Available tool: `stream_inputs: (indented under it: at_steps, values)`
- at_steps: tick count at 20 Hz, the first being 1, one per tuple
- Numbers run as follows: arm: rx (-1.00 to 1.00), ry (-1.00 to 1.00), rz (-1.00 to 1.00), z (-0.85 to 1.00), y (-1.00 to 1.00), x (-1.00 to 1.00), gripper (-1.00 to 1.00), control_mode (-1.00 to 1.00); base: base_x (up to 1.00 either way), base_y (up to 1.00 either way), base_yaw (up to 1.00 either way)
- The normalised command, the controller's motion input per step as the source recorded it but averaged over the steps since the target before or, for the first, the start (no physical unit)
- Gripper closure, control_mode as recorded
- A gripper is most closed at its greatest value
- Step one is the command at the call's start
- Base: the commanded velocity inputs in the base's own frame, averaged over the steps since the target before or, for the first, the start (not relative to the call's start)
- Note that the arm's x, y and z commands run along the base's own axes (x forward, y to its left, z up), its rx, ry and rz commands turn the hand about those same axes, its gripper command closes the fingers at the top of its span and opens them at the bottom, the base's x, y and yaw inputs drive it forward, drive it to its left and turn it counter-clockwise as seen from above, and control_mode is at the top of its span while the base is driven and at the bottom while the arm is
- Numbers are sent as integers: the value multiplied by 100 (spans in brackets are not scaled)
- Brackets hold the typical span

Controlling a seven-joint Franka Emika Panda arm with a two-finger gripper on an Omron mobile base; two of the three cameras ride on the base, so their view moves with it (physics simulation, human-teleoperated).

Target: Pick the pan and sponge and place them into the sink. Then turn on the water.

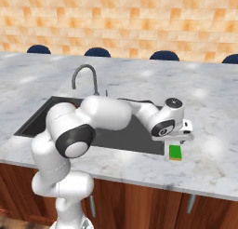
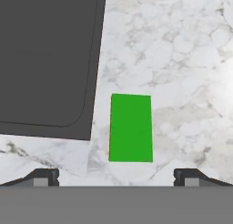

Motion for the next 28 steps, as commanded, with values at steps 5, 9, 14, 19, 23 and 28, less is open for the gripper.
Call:
stream_inputs:
  at_steps: [5,9,14,19,23,28]
  values:
    - [0,6,0,-27,-12,23,-100,-100,0,0,0]
    - [2,7,0,-26,-25,18,-100,-100,0,0,0]
    - [6,6,0,-26,-26,15,-100,-100,0,0,0]
    - [13,3,4,-34,-10,12,-100,-100,0,0,0]
    - [10,4,4,-42,-4,14,-100,-100,0,0,0]
    - [8,2,4,-45,1,23,-100,-100,0,0,0]
